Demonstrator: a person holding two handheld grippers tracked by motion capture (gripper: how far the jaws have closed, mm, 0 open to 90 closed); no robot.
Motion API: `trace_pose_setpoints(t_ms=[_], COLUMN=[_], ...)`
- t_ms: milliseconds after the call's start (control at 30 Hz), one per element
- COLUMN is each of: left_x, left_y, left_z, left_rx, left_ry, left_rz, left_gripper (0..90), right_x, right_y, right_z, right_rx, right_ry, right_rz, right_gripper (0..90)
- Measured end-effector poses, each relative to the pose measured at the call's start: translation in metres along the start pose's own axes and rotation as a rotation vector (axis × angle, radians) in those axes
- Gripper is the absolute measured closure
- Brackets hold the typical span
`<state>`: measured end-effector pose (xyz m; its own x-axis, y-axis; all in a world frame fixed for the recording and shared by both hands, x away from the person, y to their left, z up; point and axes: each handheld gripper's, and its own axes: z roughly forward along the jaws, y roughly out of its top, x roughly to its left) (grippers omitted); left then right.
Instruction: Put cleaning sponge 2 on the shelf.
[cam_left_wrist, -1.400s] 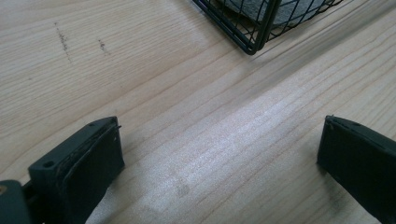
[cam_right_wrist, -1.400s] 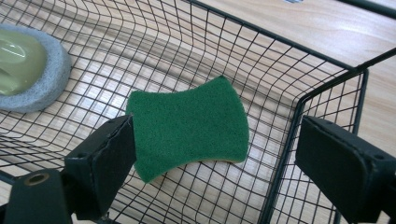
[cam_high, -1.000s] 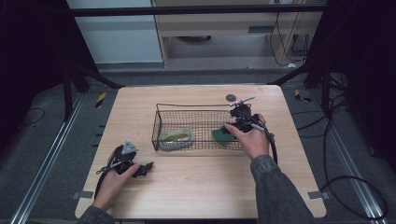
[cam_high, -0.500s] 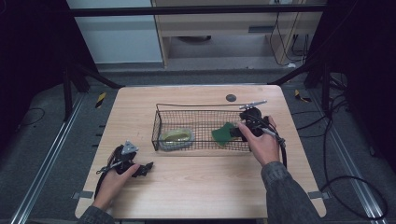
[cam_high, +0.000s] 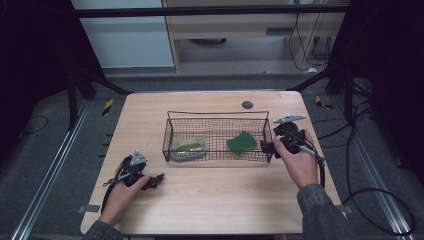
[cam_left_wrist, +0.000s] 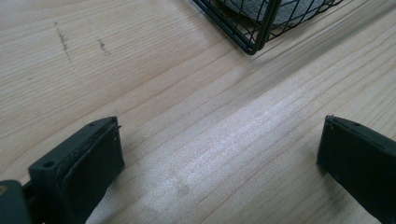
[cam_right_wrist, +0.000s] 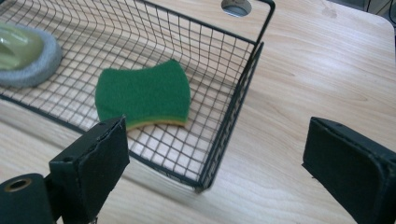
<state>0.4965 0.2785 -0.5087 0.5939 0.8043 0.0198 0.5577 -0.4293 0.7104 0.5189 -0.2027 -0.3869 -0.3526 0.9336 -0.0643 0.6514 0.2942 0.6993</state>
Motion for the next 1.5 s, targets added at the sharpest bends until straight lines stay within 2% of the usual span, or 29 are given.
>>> trace_pose_setpoints(t_ms=[167,367,567,867,1000,1233,1500], left_x=[0.0,0.0,0.0,0.0,0.0,0.0,0.0], left_y=[0.0,0.0,0.0,0.0,0.0,0.0,0.0], left_z=[0.0,0.0,0.0,0.0,0.0,0.0,0.0], left_rx=[0.0,0.0,0.0,-0.001,-0.001,-0.001,0.0], left_ry=[0.0,0.0,0.0,0.0,0.0,0.0,0.0], left_rz=[0.0,0.0,0.0,-0.001,-0.001,-0.001,-0.001], left_gripper=[0.0,0.0,0.0,0.0,0.0,0.0,0.0], right_x=[-0.007,-0.021,-0.035,-0.054,-0.061,-0.07,-0.082], right_y=[-0.017,-0.035,-0.055,-0.089,-0.101,-0.115,-0.12], right_z=[-0.008,-0.014,-0.017,-0.015,-0.012,-0.001,0.021], right_rx=[-0.037,-0.095,-0.116,-0.093,-0.083,-0.052,-0.032], right_ry=[-0.021,-0.046,-0.073,-0.08,-0.069,-0.059,-0.066], right_rz=[-0.013,0.002,0.012,0.043,0.073,0.106,0.157], right_gripper=[8.0,8.8,9.0,9.0,9.1,9.1,9.0])
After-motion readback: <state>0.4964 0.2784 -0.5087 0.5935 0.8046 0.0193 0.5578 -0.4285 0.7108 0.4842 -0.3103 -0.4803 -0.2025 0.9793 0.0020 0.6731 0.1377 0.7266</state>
